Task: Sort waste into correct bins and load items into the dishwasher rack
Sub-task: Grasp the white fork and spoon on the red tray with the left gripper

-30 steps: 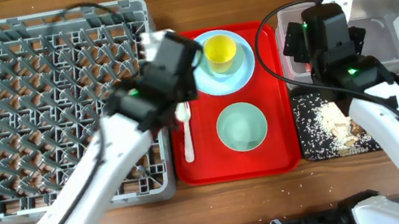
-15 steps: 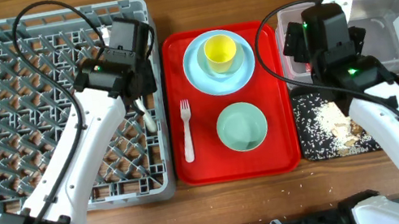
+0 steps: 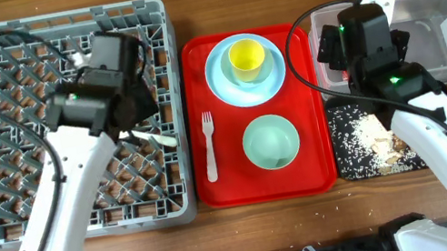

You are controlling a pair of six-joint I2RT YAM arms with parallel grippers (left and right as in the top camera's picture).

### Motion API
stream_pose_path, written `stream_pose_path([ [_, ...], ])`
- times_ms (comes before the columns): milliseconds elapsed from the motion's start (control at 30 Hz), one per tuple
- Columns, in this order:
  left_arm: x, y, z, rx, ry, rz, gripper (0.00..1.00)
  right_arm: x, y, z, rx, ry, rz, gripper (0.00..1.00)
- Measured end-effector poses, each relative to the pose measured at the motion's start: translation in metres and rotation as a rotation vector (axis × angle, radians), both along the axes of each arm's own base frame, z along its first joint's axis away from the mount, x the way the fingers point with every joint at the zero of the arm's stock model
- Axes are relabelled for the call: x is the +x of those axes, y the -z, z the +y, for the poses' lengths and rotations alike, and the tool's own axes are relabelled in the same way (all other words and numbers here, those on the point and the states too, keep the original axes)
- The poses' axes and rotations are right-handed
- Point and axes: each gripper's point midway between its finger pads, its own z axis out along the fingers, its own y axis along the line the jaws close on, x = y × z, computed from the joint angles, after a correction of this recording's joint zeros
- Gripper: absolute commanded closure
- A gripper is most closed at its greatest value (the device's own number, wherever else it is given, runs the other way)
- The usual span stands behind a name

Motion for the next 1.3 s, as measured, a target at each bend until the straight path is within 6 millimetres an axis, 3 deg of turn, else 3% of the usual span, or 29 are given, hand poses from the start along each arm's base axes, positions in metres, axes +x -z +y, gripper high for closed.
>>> stream_pose_path([
  [133,-0.005,0.003,0.022,-0.01,-0.11,0.026,0.32,0.0,0.0,0.0,0.0,0.0,0.001,0.0],
  [233,-0.007,0.004,0.019,-0.031,-0.105,0.038,0.46,0.0,0.0,0.0,0.0,0.0,0.0,0.0],
  [367,-0.014,0.008,-0.005,-0.125,-0.013,0.087,0.69,0.0,0.0,0.0,0.0,0.0,0.001,0.0],
  [500,-0.024,0.01,-0.031,-0.158,0.089,0.123,0.7,0.0,0.0,0.0,0.0,0.0,0.0,0.0],
  [567,-0.027,0.013,-0.055,-0.168,0.168,0.114,0.69,0.0,0.0,0.0,0.0,0.0,0.0,0.0],
  [633,-0.031,0.024,-0.082,-0.179,0.249,0.107,0.69,0.0,0.0,0.0,0.0,0.0,0.0,0.01],
  [700,-0.041,0.048,-0.109,-0.178,0.334,0.12,0.69,0.0,0.0,0.0,0.0,0.0,0.0,0.0],
  [900,-0.058,0.102,-0.147,-0.154,0.455,0.174,0.69,0.0,0.0,0.0,0.0,0.0,0.0,0.0],
  [1167,-0.057,0.158,-0.158,-0.1,0.465,0.27,0.67,0.0,0.0,0.0,0.0,0.0,0.0,0.0],
  [1300,-0.058,0.174,-0.154,-0.071,0.457,0.308,0.67,0.0,0.0,0.0,0.0,0.0,0.0,0.0],
])
